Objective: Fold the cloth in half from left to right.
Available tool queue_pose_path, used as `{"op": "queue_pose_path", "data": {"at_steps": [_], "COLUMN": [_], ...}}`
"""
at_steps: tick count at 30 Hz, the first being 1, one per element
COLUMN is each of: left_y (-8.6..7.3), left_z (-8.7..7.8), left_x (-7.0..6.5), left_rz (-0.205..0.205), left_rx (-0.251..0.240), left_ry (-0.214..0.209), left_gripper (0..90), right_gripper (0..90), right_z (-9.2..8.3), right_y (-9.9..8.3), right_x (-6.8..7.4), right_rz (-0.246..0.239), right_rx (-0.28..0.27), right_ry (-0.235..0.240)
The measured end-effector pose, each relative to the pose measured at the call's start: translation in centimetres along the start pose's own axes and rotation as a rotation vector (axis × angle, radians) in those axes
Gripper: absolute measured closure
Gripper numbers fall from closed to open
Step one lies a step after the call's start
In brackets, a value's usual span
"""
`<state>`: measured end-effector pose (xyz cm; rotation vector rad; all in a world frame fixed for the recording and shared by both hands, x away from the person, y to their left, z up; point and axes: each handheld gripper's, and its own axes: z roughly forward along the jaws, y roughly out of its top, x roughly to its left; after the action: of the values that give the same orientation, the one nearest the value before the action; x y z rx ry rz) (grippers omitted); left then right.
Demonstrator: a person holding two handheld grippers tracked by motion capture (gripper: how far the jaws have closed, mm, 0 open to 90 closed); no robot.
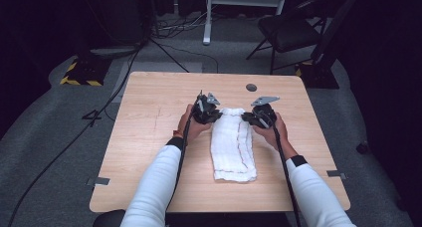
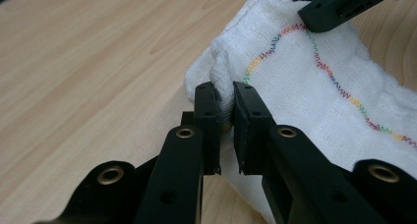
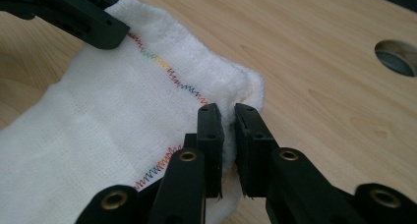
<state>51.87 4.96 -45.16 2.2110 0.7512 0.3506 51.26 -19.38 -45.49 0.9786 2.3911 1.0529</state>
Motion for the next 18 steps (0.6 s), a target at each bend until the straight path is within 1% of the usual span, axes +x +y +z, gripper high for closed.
{"op": "queue_pose_path", "data": {"at_steps": [2,6,7,9,11,13,14,16,18], "left_y": [0.4,0.9,1.0,1.1,1.0,0.7,0.6,0.3,-0.1], "left_z": [-0.6,-1.7,-1.9,-2.3,-2.7,-3.1,-3.4,-4.0,-4.5], "left_x": [0.0,-0.2,-0.3,-0.7,-1.2,-1.7,-2.0,-2.5,-3.1], "left_rz": [0.01,0.025,0.025,0.043,0.059,0.078,0.094,0.111,0.134], "left_rx": [-0.012,-0.045,-0.046,-0.05,-0.059,-0.067,-0.07,-0.081,-0.081], "left_ry": [-0.002,-0.005,-0.011,-0.018,-0.023,-0.042,-0.047,-0.075,-0.09], "left_gripper": [81.8,81.8,81.8,81.7,81.7,81.6,81.5,81.5,81.4], "right_gripper": [81.6,81.7,81.6,81.7,81.6,81.6,81.6,81.6,81.6], "right_z": [-0.5,-1.7,-2.1,-2.6,-3.0,-3.8,-4.0,-4.7,-5.2], "right_y": [0.5,1.2,1.3,1.4,1.3,1.0,0.8,0.2,-0.3], "right_x": [0.1,0.1,0.1,0.3,0.4,0.6,0.6,0.8,1.1], "right_rz": [-0.016,-0.031,-0.039,-0.048,-0.048,-0.057,-0.059,-0.063,-0.075], "right_rx": [-0.013,-0.047,-0.058,-0.062,-0.069,-0.088,-0.091,-0.104,-0.106], "right_ry": [-0.013,-0.007,-0.009,-0.01,0.005,0.023,0.029,0.056,0.075]}}
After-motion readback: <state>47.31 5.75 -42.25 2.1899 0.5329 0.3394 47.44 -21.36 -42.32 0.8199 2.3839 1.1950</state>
